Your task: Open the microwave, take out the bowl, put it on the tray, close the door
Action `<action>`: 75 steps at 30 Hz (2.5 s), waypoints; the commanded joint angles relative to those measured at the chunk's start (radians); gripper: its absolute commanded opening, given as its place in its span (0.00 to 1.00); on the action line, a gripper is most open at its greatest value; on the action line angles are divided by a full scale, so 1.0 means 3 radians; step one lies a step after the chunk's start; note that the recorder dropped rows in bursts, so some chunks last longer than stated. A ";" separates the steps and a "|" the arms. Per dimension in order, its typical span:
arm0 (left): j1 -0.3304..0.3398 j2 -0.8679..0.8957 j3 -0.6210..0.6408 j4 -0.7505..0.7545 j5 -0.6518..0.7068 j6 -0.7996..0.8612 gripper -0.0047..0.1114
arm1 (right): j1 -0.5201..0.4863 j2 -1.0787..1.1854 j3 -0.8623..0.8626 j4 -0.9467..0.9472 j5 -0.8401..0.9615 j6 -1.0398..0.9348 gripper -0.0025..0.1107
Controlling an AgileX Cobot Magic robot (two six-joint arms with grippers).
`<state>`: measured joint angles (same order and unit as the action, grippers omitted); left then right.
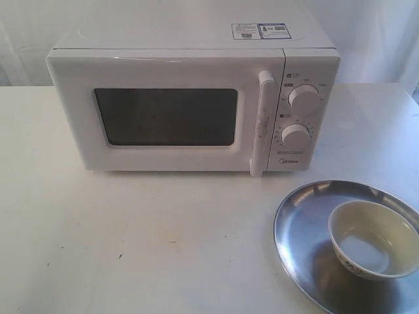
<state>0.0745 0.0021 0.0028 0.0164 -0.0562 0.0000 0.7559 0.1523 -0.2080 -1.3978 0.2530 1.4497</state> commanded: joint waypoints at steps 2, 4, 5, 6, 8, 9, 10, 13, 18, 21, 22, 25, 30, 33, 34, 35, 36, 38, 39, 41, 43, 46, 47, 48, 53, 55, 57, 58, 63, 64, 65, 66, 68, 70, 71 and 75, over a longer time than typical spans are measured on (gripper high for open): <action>-0.0004 -0.0007 -0.0009 -0.0026 -0.0013 0.0000 0.04 | -0.0770 -0.0424 0.0295 -0.0043 -0.0280 0.0010 0.02; -0.0004 -0.0007 -0.0009 -0.0026 -0.0013 0.0000 0.04 | -0.1006 -0.0508 0.0393 -0.0043 -0.0338 0.0010 0.02; -0.0004 -0.0007 -0.0009 -0.0026 -0.0013 0.0000 0.04 | -0.1131 -0.0508 0.0438 -0.0043 -0.0373 0.0010 0.02; -0.0004 -0.0007 -0.0009 -0.0026 -0.0013 0.0000 0.04 | -0.1256 -0.0508 0.0478 -0.0043 -0.0410 0.0010 0.02; -0.0004 -0.0007 -0.0009 -0.0026 -0.0013 0.0000 0.04 | -0.1468 -0.0508 0.0555 -0.0043 -0.0496 0.0010 0.02; -0.0004 -0.0007 -0.0009 -0.0026 -0.0013 0.0000 0.04 | -0.1531 -0.0508 0.0587 -0.0043 -0.0541 0.0010 0.02; -0.0004 -0.0007 -0.0009 -0.0026 -0.0013 0.0000 0.04 | -0.1580 -0.0508 0.0620 -0.0043 -0.0582 0.0010 0.02; -0.0004 -0.0007 -0.0009 -0.0026 -0.0013 0.0000 0.04 | -0.1594 -0.0508 0.0693 -0.0043 -0.0640 -0.0040 0.02; -0.0004 -0.0007 -0.0009 -0.0026 -0.0013 0.0000 0.04 | -0.1594 -0.0508 0.0693 -0.0032 -0.0806 -0.0026 0.02; -0.0004 -0.0007 -0.0009 -0.0026 -0.0013 0.0000 0.04 | -0.1594 -0.0508 0.0693 -0.0034 -0.1055 -0.0034 0.02; -0.0004 -0.0007 -0.0009 -0.0026 -0.0013 0.0000 0.04 | -0.1594 -0.0508 0.0693 -0.0034 -0.1114 -0.0034 0.02; -0.0004 -0.0007 -0.0009 -0.0026 -0.0013 0.0000 0.04 | -0.1594 -0.0508 0.0693 -0.0027 -0.1145 -0.0034 0.02; -0.0004 -0.0007 -0.0009 -0.0026 -0.0013 0.0000 0.04 | -0.1594 -0.0508 0.0693 0.0538 -0.1148 -0.0677 0.02; -0.0004 -0.0007 -0.0009 -0.0026 -0.0013 0.0000 0.04 | -0.1594 -0.0508 0.0693 0.2000 -0.1004 -0.2144 0.02; -0.0004 -0.0007 -0.0009 -0.0026 -0.0013 0.0000 0.04 | -0.1594 -0.0508 0.0693 0.2493 -0.0980 -0.2763 0.02; -0.0004 -0.0007 -0.0009 -0.0026 -0.0013 0.0000 0.04 | -0.1594 -0.0508 0.0693 0.3118 -0.0974 -0.3391 0.02; -0.0004 -0.0007 -0.0009 -0.0026 -0.0013 0.0000 0.04 | -0.1594 -0.0508 0.0693 0.3719 -0.0974 -0.3978 0.02; -0.0004 -0.0007 -0.0009 -0.0026 -0.0013 0.0000 0.04 | -0.1594 -0.0508 0.0693 0.4608 -0.0981 -0.4765 0.02; -0.0004 -0.0007 -0.0009 -0.0026 -0.0013 0.0000 0.04 | -0.1594 -0.0508 0.0693 0.4818 -0.0981 -0.4964 0.02; -0.0004 -0.0007 -0.0009 -0.0026 -0.0013 0.0000 0.04 | -0.1594 -0.0508 0.0693 0.4871 -0.0981 -0.4991 0.02; -0.0004 -0.0007 -0.0009 -0.0026 -0.0013 0.0000 0.04 | -0.1594 -0.0508 0.0693 0.4871 -0.0941 -0.4991 0.02; -0.0004 -0.0007 -0.0009 -0.0026 -0.0013 0.0000 0.04 | -0.1587 -0.0508 0.0693 0.4871 -0.0862 -0.4991 0.02; -0.0004 -0.0007 -0.0009 -0.0026 -0.0013 0.0000 0.04 | -0.1582 -0.0508 0.0693 0.4871 -0.0843 -0.4991 0.02; -0.0004 -0.0007 -0.0009 -0.0026 -0.0013 0.0000 0.04 | -0.1572 -0.0508 0.0693 0.4871 -0.0806 -0.4991 0.02; -0.0004 -0.0007 -0.0009 -0.0026 -0.0013 0.0000 0.04 | -0.1574 -0.0508 0.0693 0.4871 -0.0843 -0.4969 0.02; -0.0004 -0.0007 -0.0009 -0.0026 -0.0013 0.0000 0.04 | -0.1574 -0.0508 0.0693 0.4871 -0.0843 -0.4969 0.02; -0.0004 -0.0007 -0.0009 -0.0026 -0.0013 0.0000 0.04 | -0.1574 -0.0508 0.0693 0.4856 -0.0843 -0.4988 0.02; -0.0004 -0.0007 -0.0009 -0.0026 -0.0013 0.0000 0.04 | -0.1574 -0.0508 0.0693 0.4847 -0.0861 -0.4988 0.02; -0.0004 -0.0007 -0.0009 -0.0026 -0.0013 0.0000 0.04 | -0.1574 -0.0508 0.0693 0.4821 -0.0869 -0.4967 0.02; -0.0004 -0.0007 -0.0009 -0.0026 -0.0013 0.0000 0.04 | -0.1574 -0.0508 0.0693 0.4742 -0.0869 -0.4894 0.02; -0.0004 -0.0007 -0.0009 -0.0026 -0.0013 0.0000 0.04 | -0.1574 -0.0508 0.0693 0.4706 -0.0869 -0.4832 0.02; -0.0004 -0.0007 -0.0009 -0.0026 -0.0013 0.0000 0.04 | -0.1574 -0.0508 0.0693 0.4659 -0.0843 -0.4780 0.02; -0.0004 -0.0007 -0.0009 -0.0026 -0.0013 0.0000 0.04 | -0.1574 -0.0508 0.0693 0.4659 -0.0843 -0.4780 0.02; -0.0004 -0.0007 -0.0009 -0.0026 -0.0013 0.0000 0.04 | -0.1574 -0.0508 0.0693 0.4659 -0.0843 -0.4780 0.02; -0.0004 -0.0007 -0.0009 -0.0026 -0.0013 0.0000 0.04 | -0.1574 -0.0508 0.0693 0.4659 -0.0843 -0.4780 0.02; -0.0004 -0.0007 -0.0009 -0.0026 -0.0013 0.0000 0.04 | -0.1574 -0.0508 0.0693 0.4659 -0.0843 -0.4780 0.02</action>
<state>0.0745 0.0021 0.0028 0.0164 -0.0562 0.0000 0.2845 0.0053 -0.0043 0.0096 0.0066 0.0137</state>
